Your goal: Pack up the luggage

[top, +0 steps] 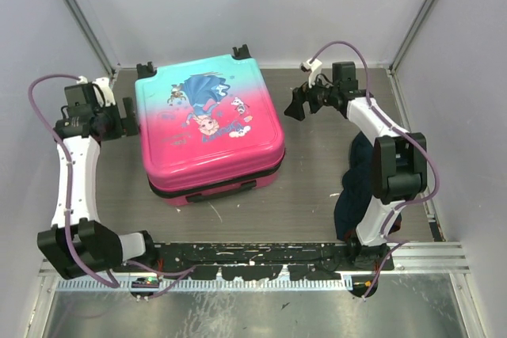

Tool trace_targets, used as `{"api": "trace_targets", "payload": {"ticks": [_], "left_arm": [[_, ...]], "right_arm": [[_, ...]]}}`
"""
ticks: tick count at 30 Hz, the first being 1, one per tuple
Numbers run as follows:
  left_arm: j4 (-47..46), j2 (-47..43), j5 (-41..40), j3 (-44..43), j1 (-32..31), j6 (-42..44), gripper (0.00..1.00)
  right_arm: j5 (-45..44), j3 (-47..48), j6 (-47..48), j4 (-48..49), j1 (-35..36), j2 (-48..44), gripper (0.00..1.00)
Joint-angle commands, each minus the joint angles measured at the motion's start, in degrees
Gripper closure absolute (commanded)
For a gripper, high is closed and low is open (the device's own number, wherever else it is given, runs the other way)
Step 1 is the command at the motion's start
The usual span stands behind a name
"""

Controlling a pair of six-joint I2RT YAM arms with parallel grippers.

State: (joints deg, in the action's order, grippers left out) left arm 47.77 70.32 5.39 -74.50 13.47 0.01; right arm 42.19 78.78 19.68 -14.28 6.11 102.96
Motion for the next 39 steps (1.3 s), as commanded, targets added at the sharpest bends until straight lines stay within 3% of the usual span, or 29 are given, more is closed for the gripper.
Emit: {"api": "trace_targets", "payload": {"ticks": [1,4,11,17,25,29,33,36,39], "left_arm": [[-6.28,5.06,-1.89,3.15,0.21,3.87,0.02],[-6.01,10.32,1.91,2.55,0.24,5.83,0.02],[-12.25,17.96,21.23,2.61,-3.66,8.14,0.01],[-13.43,23.75,21.73,-1.57,-16.28,9.17,0.02],[-15.73,26.51,21.65,-3.45,-22.91,3.52,0.03],[-13.98,25.67,16.4,-5.45,-22.84,-0.67,0.01],[-1.82,27.96,11.73,-15.72,-20.03,0.8,0.02],[10.75,31.24,12.13,-25.42,-13.58,2.24,0.02],[17.51,33.88,14.87,-34.63,-6.49,3.17,0.02]], "right_arm": [[0.7,0.25,-1.88,3.3,1.44,0.07,0.01],[1.57,-0.62,-3.38,3.61,2.11,0.47,0.0],[1.22,-6.53,-3.25,5.87,3.58,-3.03,0.0],[-0.36,-12.63,-0.86,4.72,2.72,-8.5,0.0],[-4.5,-18.76,0.33,3.81,-1.96,-14.78,0.0],[-6.73,-14.54,-0.75,3.39,-4.71,-12.87,0.0],[-7.22,-6.85,-3.02,-2.48,-9.43,-10.67,0.0],[-7.22,-2.45,-3.89,-6.96,-12.95,-10.51,0.0],[-6.85,0.64,-6.57,-10.12,-16.4,-11.06,0.0]]}}
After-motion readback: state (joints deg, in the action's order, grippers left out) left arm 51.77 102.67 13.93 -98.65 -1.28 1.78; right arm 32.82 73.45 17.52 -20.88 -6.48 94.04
